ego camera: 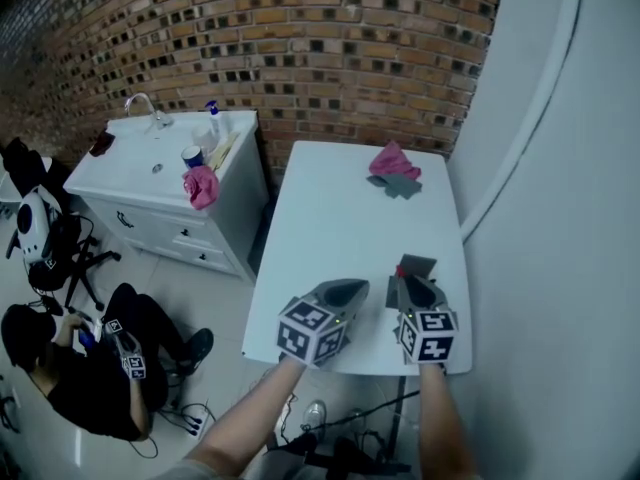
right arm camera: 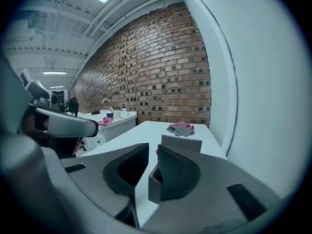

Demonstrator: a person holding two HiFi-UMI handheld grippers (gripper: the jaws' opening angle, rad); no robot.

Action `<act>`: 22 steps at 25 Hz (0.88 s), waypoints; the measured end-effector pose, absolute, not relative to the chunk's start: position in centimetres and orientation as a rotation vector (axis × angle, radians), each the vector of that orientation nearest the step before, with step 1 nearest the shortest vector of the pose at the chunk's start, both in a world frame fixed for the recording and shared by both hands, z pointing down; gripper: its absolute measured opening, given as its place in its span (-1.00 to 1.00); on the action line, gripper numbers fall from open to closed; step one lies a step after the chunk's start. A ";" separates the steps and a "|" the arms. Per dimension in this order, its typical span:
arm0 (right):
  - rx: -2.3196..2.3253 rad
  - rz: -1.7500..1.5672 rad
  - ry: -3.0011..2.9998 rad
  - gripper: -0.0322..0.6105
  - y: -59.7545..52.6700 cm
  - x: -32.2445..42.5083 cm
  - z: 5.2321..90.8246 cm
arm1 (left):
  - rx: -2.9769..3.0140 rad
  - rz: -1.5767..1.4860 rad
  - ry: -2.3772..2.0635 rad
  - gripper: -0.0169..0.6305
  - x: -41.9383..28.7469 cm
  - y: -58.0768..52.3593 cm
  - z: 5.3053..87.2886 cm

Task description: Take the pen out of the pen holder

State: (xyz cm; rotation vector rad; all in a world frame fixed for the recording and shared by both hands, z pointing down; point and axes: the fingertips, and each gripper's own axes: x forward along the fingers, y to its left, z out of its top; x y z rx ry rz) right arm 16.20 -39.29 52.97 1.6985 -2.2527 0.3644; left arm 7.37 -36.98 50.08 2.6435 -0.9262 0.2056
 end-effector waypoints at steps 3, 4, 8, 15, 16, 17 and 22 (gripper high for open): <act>1.705 0.353 -2.203 -0.68 -40.6 16.1 54.1 | 2.626 0.221 -0.929 -0.92 6.9 -37.5 51.0; 1.710 0.348 -2.183 -0.68 -41.1 16.1 54.5 | 2.623 0.223 -0.928 -0.92 6.9 -37.7 51.2; 1.743 0.351 -2.095 -0.63 -42.4 16.6 56.3 | 2.615 0.224 -0.916 -0.92 6.8 -38.2 51.8; 1.791 0.324 -1.983 -0.60 -43.2 16.3 57.4 | 2.608 0.226 -0.883 -0.92 6.5 -38.3 52.5; 1.795 0.320 -1.969 -0.60 -43.3 16.4 57.5 | 2.608 0.225 -0.878 -0.92 6.5 -38.3 52.6; 1.798 0.315 -1.956 -0.60 -43.4 16.5 57.6 | 2.607 0.224 -0.874 -0.92 6.6 -38.4 52.6; 1.786 0.288 -1.927 -0.62 -43.6 16.6 57.9 | 2.608 0.214 -0.863 -0.92 6.4 -38.4 52.8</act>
